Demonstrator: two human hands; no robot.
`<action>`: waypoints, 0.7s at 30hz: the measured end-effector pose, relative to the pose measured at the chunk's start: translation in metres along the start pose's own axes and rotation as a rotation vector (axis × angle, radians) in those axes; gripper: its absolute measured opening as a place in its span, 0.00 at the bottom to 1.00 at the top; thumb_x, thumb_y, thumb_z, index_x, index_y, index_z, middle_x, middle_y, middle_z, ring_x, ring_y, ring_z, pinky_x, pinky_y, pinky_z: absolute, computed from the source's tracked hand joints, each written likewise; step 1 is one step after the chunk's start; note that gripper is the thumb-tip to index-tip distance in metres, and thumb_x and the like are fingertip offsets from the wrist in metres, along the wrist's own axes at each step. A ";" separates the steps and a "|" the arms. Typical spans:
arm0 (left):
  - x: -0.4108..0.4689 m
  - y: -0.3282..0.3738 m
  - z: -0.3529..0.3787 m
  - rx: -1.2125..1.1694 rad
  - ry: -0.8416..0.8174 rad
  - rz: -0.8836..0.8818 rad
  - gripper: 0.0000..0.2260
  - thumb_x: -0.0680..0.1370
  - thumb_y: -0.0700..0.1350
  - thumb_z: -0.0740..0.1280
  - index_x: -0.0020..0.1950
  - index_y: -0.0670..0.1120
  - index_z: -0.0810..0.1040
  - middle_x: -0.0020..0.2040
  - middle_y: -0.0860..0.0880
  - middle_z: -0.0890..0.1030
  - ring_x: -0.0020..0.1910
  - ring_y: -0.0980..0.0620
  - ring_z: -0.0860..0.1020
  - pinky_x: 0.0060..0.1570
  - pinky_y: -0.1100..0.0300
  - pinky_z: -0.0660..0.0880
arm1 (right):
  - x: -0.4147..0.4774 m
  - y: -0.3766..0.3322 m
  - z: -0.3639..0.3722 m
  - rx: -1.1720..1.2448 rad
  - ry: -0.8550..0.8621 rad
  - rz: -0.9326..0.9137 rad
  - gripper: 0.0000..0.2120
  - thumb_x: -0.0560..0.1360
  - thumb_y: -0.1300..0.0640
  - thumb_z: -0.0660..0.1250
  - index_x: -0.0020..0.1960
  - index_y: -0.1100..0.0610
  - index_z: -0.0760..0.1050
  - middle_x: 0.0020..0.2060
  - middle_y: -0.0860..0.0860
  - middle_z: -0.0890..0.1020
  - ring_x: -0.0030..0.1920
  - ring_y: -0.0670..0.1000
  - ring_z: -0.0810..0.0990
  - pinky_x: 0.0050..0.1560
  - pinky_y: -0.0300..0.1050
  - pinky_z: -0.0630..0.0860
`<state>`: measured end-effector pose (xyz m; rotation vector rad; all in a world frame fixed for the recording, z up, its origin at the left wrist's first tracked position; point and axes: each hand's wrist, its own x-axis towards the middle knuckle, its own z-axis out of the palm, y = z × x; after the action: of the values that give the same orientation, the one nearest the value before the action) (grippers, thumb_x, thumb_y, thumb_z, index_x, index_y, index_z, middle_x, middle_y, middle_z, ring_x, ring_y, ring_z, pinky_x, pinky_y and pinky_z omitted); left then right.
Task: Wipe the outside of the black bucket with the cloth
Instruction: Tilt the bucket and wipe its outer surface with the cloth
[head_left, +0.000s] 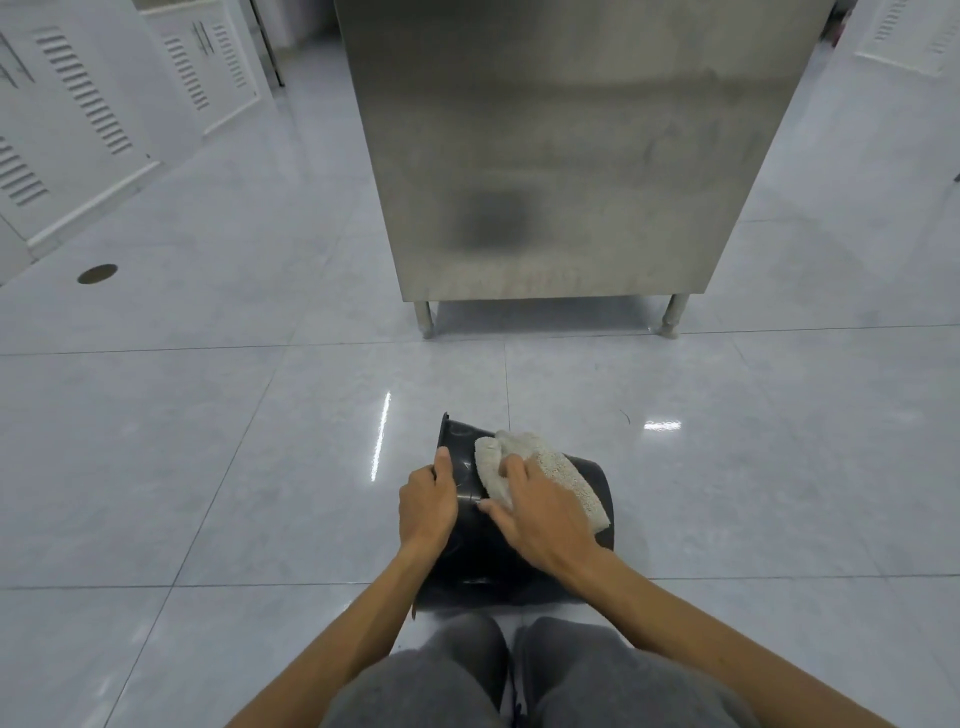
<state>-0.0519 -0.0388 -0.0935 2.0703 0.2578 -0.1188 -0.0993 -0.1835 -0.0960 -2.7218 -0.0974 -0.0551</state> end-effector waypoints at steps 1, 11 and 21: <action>0.000 0.002 -0.001 0.004 -0.001 0.003 0.26 0.86 0.55 0.53 0.34 0.42 0.73 0.33 0.47 0.77 0.33 0.50 0.74 0.34 0.56 0.68 | -0.001 -0.005 -0.001 0.023 -0.001 -0.037 0.24 0.82 0.39 0.60 0.68 0.55 0.66 0.61 0.52 0.75 0.46 0.55 0.81 0.40 0.45 0.71; 0.002 0.001 -0.003 0.011 -0.021 0.024 0.25 0.86 0.54 0.52 0.31 0.45 0.64 0.29 0.49 0.70 0.31 0.52 0.68 0.34 0.53 0.66 | 0.008 0.013 0.015 0.516 0.457 0.213 0.07 0.82 0.61 0.61 0.57 0.56 0.75 0.47 0.47 0.79 0.48 0.47 0.78 0.47 0.40 0.74; 0.027 -0.030 -0.011 0.620 -0.072 0.681 0.34 0.82 0.67 0.50 0.80 0.46 0.58 0.80 0.45 0.60 0.77 0.46 0.61 0.73 0.47 0.65 | 0.015 0.047 0.036 0.245 0.345 0.023 0.15 0.80 0.49 0.62 0.62 0.55 0.76 0.58 0.49 0.78 0.59 0.48 0.74 0.64 0.48 0.73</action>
<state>-0.0324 -0.0110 -0.1186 2.6389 -0.6062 0.1647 -0.0796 -0.2107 -0.1469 -2.4289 0.0262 -0.4719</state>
